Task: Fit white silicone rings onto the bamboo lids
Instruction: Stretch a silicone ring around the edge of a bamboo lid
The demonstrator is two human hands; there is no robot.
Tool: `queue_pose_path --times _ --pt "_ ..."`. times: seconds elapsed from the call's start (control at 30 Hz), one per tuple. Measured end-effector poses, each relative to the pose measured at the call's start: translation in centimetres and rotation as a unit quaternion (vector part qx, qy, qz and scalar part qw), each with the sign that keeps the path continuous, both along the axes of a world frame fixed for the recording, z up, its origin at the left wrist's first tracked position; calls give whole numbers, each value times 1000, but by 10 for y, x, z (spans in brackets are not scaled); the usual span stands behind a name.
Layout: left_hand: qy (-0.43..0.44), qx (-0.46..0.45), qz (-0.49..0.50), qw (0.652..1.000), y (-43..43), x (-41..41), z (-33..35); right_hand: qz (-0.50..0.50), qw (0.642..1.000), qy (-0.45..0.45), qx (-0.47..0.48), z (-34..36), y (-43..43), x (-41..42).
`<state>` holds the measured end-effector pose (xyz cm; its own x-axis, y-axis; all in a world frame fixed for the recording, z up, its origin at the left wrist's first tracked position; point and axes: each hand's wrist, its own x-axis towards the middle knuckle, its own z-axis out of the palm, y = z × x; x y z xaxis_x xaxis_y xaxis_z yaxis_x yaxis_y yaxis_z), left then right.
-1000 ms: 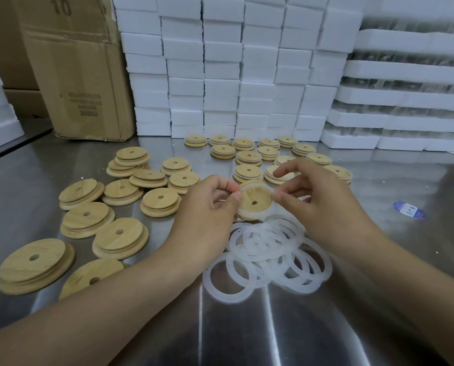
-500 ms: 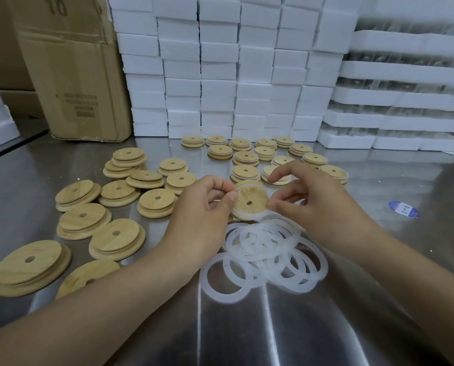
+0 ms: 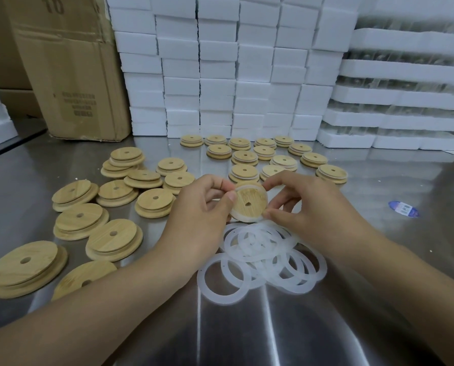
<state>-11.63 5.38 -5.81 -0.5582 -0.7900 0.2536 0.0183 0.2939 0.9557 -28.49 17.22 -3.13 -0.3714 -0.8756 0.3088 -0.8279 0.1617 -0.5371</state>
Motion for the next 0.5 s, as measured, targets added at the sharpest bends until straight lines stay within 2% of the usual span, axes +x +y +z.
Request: queue_pose_path --times 0.1,0.27,0.4,0.5 --pt "26 14 -12 999 1 1 0 -3 1000 4 -21 0 0 1" --pt "84 42 -54 994 5 3 5 5 997 -61 -53 7 -1 4" --pt "102 71 -51 991 5 3 7 56 974 -209 -72 10 -2 9" --pt "89 78 -40 992 4 1 6 51 962 -255 -85 12 -1 9"
